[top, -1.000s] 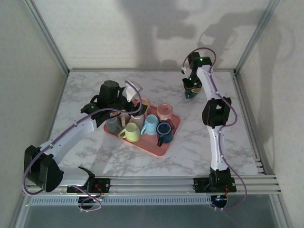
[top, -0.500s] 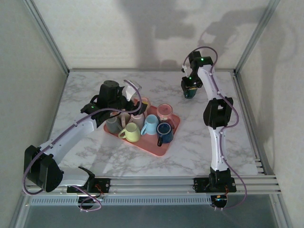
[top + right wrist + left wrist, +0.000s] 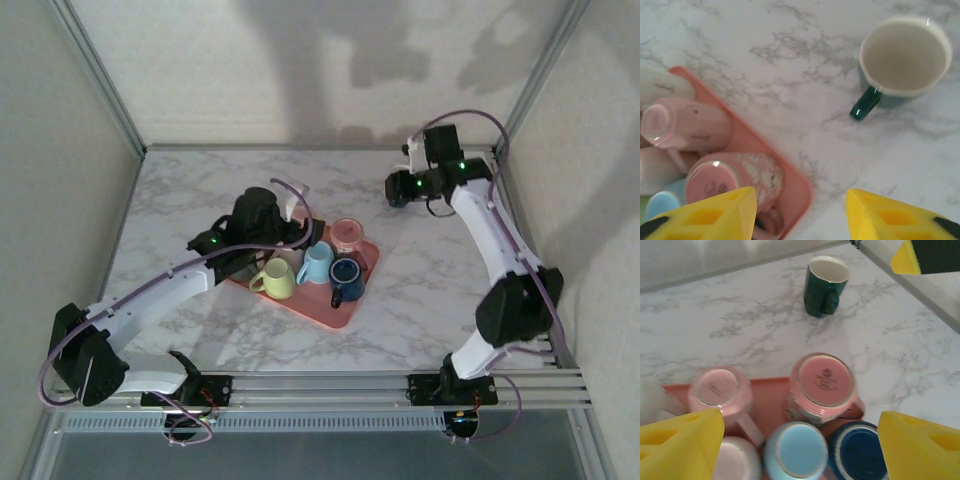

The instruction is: Turn the mug right side up

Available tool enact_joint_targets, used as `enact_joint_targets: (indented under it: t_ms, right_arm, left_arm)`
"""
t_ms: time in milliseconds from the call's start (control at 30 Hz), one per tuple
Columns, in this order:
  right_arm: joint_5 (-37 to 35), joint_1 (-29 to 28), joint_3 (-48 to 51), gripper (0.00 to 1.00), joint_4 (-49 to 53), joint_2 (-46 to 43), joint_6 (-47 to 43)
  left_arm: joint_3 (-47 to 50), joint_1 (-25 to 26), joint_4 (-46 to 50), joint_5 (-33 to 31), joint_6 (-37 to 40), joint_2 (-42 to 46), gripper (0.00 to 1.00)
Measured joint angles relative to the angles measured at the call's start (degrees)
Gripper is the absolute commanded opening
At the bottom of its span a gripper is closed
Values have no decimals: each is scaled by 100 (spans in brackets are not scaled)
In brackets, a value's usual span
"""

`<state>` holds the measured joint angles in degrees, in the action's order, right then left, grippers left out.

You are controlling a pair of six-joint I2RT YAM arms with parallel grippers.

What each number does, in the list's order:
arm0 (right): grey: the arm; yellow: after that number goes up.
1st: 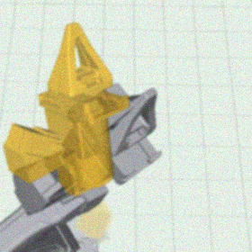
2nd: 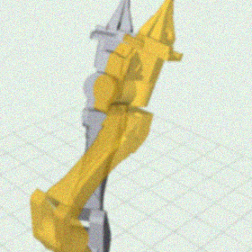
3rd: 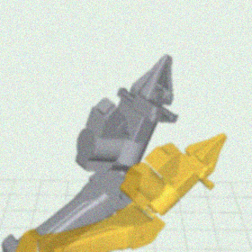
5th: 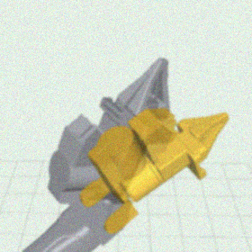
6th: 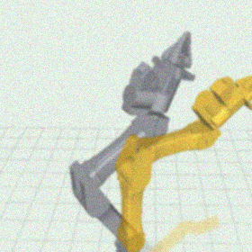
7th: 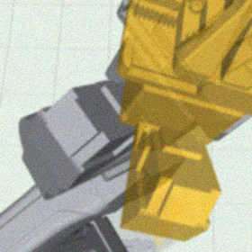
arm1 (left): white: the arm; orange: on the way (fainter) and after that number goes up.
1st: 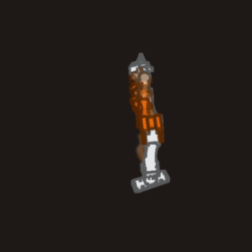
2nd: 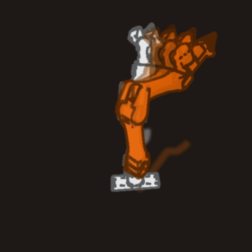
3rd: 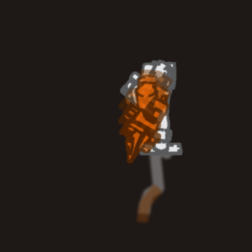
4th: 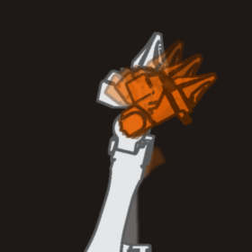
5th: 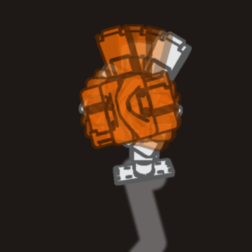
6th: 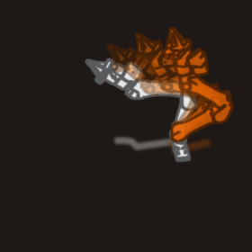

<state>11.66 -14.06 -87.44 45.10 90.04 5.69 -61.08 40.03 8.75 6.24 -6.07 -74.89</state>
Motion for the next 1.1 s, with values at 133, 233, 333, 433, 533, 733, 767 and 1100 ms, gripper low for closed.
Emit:
enact_joint_targets:
  t_ms: [133,233,333,433,533,733,767,1100]
  right_arm:
    - [216,-72,1062,51,-317,-754,472]
    - [483,-72,1696,52,-393,-1233,774]
    - [855,-72,2173,52,-398,-1690,1016]
    - [1252,-72,2577,52,-398,-2114,1158]
    - [1475,-72,2903,52,-356,-2430,1196]
    - [1764,-72,3368,52,-310,-2680,1193]
    - [1843,-72,3440,52,-330,-2686,1200]
    - [2162,-72,3624,52,-533,-2688,1307]
  left_arm:
    - [162,522,170,-315,-518,31,75]
    - [317,804,306,-415,-876,42,73]
    - [551,1005,398,-378,-1178,101,72]
    - [787,1088,516,-245,-1471,160,70]
    - [986,1088,525,-48,-1764,186,69]
    - [1727,1150,55,479,-2315,361,64]
    - [1801,1174,-9,514,-2358,361,64]
    - [2000,1360,-787,769,-2461,-26,63]
